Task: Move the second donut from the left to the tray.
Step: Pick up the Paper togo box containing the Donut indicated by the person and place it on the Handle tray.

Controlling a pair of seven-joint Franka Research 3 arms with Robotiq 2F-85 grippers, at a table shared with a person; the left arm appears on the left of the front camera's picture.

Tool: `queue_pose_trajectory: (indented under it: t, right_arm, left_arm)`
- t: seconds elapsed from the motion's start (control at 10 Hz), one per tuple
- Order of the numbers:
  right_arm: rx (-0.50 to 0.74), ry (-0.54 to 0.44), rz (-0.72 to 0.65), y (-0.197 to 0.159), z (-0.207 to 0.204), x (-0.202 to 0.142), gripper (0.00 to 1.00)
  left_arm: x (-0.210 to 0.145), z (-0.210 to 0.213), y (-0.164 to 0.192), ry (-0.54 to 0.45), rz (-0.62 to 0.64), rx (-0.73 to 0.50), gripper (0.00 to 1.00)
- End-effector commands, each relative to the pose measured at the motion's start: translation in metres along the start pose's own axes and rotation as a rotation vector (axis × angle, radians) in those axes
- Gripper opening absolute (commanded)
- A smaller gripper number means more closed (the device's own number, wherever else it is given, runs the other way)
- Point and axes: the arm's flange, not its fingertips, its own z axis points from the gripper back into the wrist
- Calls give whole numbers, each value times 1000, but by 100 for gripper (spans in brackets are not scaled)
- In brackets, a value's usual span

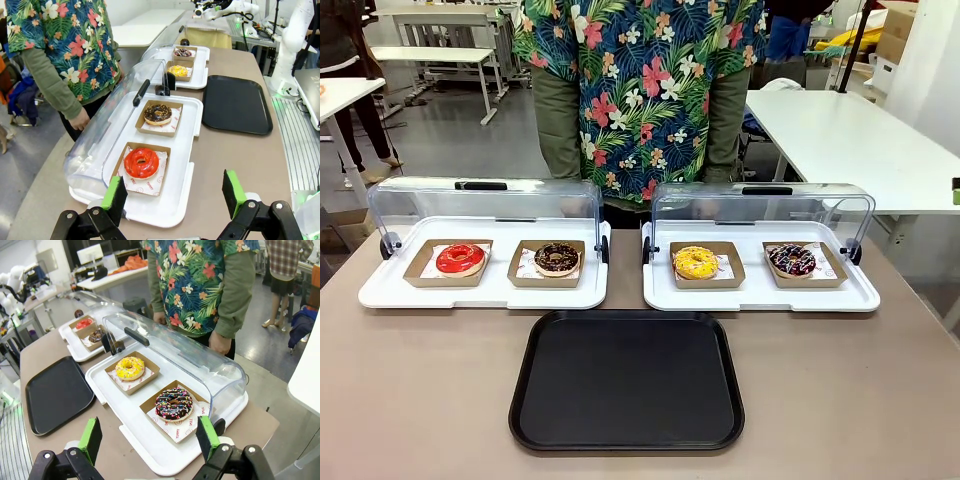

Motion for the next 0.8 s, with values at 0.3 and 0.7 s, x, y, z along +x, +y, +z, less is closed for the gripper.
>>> queue_pose_trajectory:
  t: [0.3,0.7]
  right_arm:
    - [1,-6,-3,1,0,3,100]
    - [1,-6,-3,1,0,3,100]
  left_arm:
    - [2,-2,-6,12,15,8,100]
    - [2,-2,-6,12,15,8,100]
